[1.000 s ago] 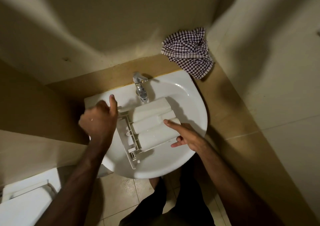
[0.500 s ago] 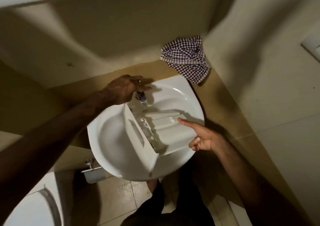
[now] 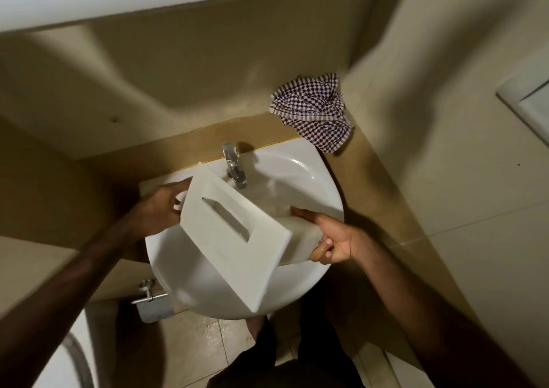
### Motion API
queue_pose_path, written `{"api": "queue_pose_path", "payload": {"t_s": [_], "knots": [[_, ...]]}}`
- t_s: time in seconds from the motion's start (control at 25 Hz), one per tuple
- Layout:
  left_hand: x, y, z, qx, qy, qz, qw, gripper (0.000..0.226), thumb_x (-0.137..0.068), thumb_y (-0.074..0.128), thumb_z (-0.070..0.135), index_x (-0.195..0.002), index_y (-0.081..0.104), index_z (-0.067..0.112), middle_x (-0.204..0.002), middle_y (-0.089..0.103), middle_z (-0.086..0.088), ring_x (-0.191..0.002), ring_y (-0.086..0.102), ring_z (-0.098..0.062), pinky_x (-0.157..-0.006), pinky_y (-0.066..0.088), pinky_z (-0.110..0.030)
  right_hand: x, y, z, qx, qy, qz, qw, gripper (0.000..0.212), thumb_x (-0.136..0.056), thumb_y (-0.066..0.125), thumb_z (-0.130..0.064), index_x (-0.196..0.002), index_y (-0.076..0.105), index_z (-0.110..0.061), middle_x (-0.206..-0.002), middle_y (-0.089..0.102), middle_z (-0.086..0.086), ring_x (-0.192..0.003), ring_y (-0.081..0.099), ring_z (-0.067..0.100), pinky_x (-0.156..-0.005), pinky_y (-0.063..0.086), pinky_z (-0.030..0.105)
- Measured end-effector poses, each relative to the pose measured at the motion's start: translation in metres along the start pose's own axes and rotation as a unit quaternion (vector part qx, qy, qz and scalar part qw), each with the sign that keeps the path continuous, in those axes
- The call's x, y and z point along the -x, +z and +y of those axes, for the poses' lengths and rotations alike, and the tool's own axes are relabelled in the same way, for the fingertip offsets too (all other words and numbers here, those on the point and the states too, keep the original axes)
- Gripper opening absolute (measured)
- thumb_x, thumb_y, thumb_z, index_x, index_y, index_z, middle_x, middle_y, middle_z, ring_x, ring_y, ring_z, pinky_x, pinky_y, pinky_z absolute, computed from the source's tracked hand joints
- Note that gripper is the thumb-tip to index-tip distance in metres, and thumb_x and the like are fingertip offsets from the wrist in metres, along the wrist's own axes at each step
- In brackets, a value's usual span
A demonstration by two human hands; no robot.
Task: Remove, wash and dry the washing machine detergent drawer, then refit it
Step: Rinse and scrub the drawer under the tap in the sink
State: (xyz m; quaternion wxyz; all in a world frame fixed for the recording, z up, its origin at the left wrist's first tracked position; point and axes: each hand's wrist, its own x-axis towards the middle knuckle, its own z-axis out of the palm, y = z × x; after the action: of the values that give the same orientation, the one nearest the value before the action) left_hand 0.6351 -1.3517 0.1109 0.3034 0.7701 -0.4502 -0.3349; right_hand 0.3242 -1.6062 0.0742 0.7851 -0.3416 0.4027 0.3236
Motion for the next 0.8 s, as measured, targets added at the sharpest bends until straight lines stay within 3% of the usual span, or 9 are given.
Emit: {"api": "queue_pose_path", "payload": {"t_s": [0.12,0.24,0.32,0.4,0.48,0.56,0.6,0.68,0.8], "knots": [[0.019,0.005,0.006,0.189,-0.023,-0.042,0.981,0.107,-0.073,0.088,0.0,-0.149,0.039,0.056,-0.15,0.054,0.02,-0.139,0.051,-0.008,-0.102,0.055,-0.034,-0.003,0.004,-0.001,-0.005,0.026,-0.057,0.998,0.064,-0.066,0.088,-0.069,-0.104,0.068,-0.022,-0.096,0.06,-0.002,-0.033,0.029,0.001,-0.032,0.019,0.015],[0.039,0.013,0.019,0.387,-0.051,-0.048,0.92,0.068,-0.056,0.101,0.034,-0.12,0.076,0.036,-0.123,0.075,-0.003,-0.107,0.073,-0.013,-0.085,0.061,-0.029,0.004,0.019,0.0,-0.017,0.026,-0.076,0.997,0.031,-0.068,0.086,-0.046,-0.078,0.077,-0.019,-0.076,0.069,-0.004,-0.031,0.033,-0.001,-0.036,0.013,0.011],[0.046,0.017,0.029,0.489,-0.066,-0.003,0.87,0.022,-0.078,0.087,0.017,-0.097,0.084,0.028,-0.094,0.081,-0.003,-0.082,0.077,-0.011,-0.071,0.063,-0.024,0.009,0.039,-0.001,-0.04,0.007,-0.029,0.999,0.029,-0.075,0.059,-0.035,-0.056,0.073,-0.017,-0.054,0.06,-0.008,-0.028,0.033,0.0,-0.038,0.011,0.009],[0.046,0.02,0.028,0.546,-0.07,0.029,0.834,0.036,-0.094,0.061,-0.001,-0.086,0.085,0.024,-0.083,0.08,0.001,-0.073,0.076,-0.008,-0.066,0.062,-0.022,0.014,0.06,-0.002,-0.056,-0.004,0.027,0.998,0.034,-0.076,0.049,-0.027,-0.048,0.064,-0.015,-0.043,0.05,-0.006,-0.028,0.031,0.001,-0.038,0.012,0.009],[0.047,0.016,0.03,0.565,-0.079,0.042,0.82,0.011,-0.078,0.085,0.012,-0.08,0.085,0.022,-0.082,0.08,0.002,-0.073,0.076,-0.007,-0.068,0.062,-0.023,0.013,0.072,-0.005,-0.014,-0.005,0.019,1.0,0.044,-0.083,0.044,-0.026,-0.046,0.065,-0.016,-0.043,0.052,-0.003,-0.032,0.032,0.002,-0.042,0.011,0.012],[0.044,0.015,0.029,0.556,-0.064,0.035,0.828,0.049,-0.039,0.106,0.031,-0.081,0.085,0.019,-0.086,0.081,0.0,-0.077,0.077,-0.01,-0.069,0.063,-0.026,0.006,0.079,-0.012,0.049,0.006,-0.058,0.997,0.049,-0.087,0.041,-0.04,-0.066,0.079,-0.016,-0.065,0.071,0.001,-0.037,0.037,0.002,-0.043,0.01,0.013],[0.041,0.016,0.026,0.539,-0.057,0.032,0.84,0.062,-0.033,0.107,0.034,-0.087,0.084,0.017,-0.092,0.081,-0.003,-0.082,0.077,-0.013,-0.072,0.063,-0.028,0.001,0.077,-0.015,0.069,0.011,-0.068,0.995,0.051,-0.093,0.04,-0.046,-0.086,0.081,-0.016,-0.081,0.076,0.005,-0.038,0.039,0.002,-0.041,0.012,0.011],[0.036,0.017,0.027,0.502,-0.044,0.052,0.862,0.076,-0.043,0.105,0.033,-0.11,0.077,0.011,-0.111,0.077,-0.012,-0.097,0.076,-0.021,-0.082,0.063,-0.034,-0.009,0.07,-0.023,0.108,0.019,-0.048,0.993,0.063,-0.104,0.034,-0.058,-0.116,0.071,-0.009,-0.09,0.074,0.005,-0.036,0.036,0.002,-0.033,0.017,0.011],[0.034,0.018,0.03,0.465,-0.038,0.098,0.879,0.098,-0.053,0.101,0.035,-0.134,0.059,-0.001,-0.131,0.066,-0.02,-0.114,0.068,-0.028,-0.095,0.059,-0.039,-0.006,0.065,-0.038,0.166,0.006,-0.018,0.986,0.076,-0.105,0.029,-0.063,-0.14,0.059,-0.003,-0.087,0.071,0.003,-0.034,0.032,0.003,-0.032,0.02,0.011]]}}
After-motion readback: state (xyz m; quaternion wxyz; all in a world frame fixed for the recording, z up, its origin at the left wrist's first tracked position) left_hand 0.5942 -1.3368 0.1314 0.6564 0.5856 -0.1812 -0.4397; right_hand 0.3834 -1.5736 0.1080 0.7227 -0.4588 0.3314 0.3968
